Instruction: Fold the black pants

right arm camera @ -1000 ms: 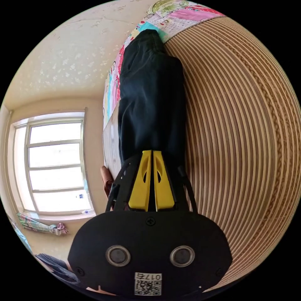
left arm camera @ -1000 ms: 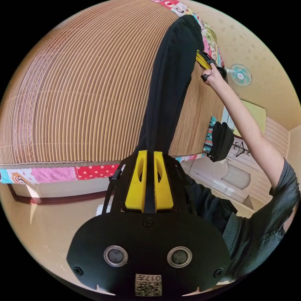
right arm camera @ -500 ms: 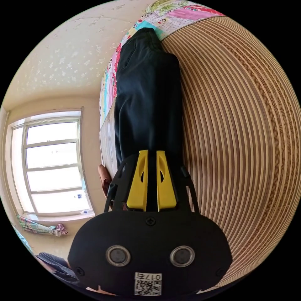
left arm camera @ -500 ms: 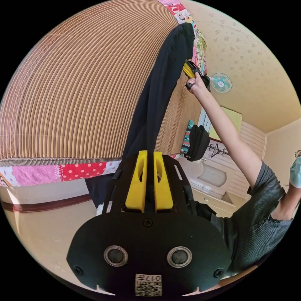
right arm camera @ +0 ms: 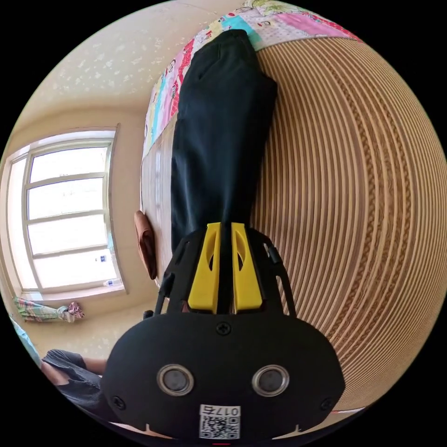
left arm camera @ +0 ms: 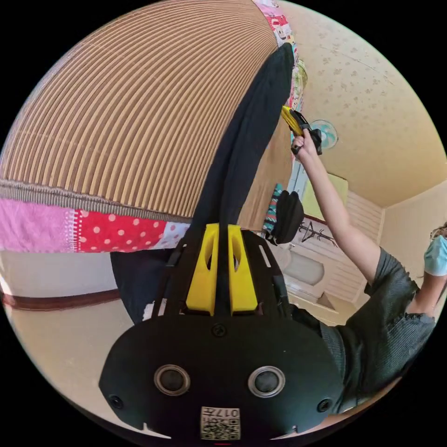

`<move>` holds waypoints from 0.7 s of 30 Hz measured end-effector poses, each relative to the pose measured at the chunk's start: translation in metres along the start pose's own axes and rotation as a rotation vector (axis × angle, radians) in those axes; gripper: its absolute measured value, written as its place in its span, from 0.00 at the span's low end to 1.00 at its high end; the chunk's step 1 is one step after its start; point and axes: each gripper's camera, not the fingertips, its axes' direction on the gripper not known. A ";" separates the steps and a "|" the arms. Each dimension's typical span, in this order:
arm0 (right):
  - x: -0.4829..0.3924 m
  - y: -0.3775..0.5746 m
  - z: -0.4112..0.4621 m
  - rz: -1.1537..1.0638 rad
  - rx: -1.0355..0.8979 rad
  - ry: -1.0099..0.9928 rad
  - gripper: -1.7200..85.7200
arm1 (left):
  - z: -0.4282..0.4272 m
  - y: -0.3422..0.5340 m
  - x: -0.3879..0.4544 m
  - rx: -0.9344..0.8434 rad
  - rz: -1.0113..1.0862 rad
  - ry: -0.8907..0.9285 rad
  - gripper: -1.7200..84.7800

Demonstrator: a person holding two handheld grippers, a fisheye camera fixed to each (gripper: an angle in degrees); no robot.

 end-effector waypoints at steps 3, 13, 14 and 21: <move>0.002 0.023 0.025 -0.058 -0.075 -0.067 0.11 | 0.008 -0.003 -0.005 -0.002 -0.045 -0.042 0.07; 0.013 0.150 0.085 0.004 -0.231 -0.347 0.07 | 0.024 -0.028 0.041 -0.204 0.035 -0.276 0.08; 0.016 0.152 0.078 0.020 -0.204 -0.361 0.07 | 0.028 -0.029 0.046 -0.238 0.055 -0.290 0.09; 0.050 0.111 0.040 0.101 -0.172 -0.214 0.14 | 0.013 -0.025 0.068 -0.142 0.113 -0.447 0.10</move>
